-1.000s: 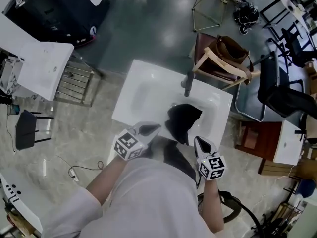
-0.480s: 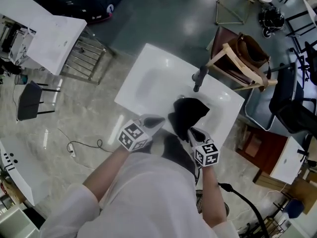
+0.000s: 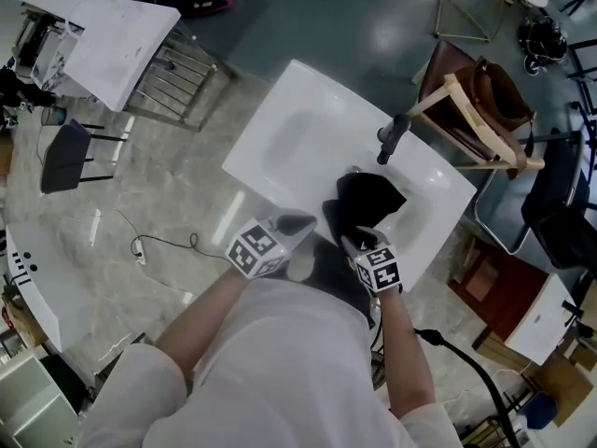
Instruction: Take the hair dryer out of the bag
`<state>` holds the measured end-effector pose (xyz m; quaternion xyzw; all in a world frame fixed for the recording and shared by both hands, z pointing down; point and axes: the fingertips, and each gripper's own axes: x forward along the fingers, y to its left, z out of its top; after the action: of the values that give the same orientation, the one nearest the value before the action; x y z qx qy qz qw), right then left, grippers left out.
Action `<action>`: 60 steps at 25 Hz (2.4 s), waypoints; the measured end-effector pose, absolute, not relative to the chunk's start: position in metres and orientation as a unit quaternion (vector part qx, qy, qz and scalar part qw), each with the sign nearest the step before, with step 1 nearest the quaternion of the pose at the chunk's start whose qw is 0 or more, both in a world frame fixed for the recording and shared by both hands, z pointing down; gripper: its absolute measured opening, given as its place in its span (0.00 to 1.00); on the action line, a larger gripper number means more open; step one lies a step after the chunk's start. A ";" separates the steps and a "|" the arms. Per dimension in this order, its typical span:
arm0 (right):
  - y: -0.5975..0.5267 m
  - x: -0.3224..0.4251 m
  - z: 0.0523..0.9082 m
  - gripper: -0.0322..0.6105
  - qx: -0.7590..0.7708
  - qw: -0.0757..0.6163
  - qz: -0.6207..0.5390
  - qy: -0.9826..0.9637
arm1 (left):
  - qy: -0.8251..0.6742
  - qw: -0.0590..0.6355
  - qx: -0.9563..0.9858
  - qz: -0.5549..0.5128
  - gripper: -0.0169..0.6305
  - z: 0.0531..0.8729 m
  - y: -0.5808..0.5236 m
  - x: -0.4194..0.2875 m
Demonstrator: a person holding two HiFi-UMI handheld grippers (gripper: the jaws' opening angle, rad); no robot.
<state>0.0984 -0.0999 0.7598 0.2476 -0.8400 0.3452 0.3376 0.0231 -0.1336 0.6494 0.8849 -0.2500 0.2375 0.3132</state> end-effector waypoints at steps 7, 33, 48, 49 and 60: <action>-0.108 0.105 0.769 0.12 0.231 0.340 0.353 -0.841 | -0.261 0.324 0.877 0.241 0.03 0.657 -0.129 0.035; -0.143 0.189 0.766 0.08 0.348 0.225 0.435 -0.799 | -0.225 0.474 0.761 0.380 0.24 0.761 -0.117 0.127; -0.141 0.196 0.758 0.08 0.375 0.217 0.408 -0.804 | -0.243 0.500 0.678 0.481 0.41 0.814 -0.127 0.149; -0.141 0.197 0.758 0.08 0.380 0.217 0.406 -0.802 | -0.242 0.496 0.674 0.492 0.41 0.817 -0.127 0.149; -0.132 0.197 0.763 0.08 0.381 0.218 0.408 -0.801 | -0.234 0.479 0.644 0.549 0.47 0.854 -0.119 0.161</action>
<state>0.1975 -0.1316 0.7632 0.3809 -0.8008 0.4078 0.2176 0.1610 -0.1189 0.8539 0.6436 -0.2337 0.5493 0.4789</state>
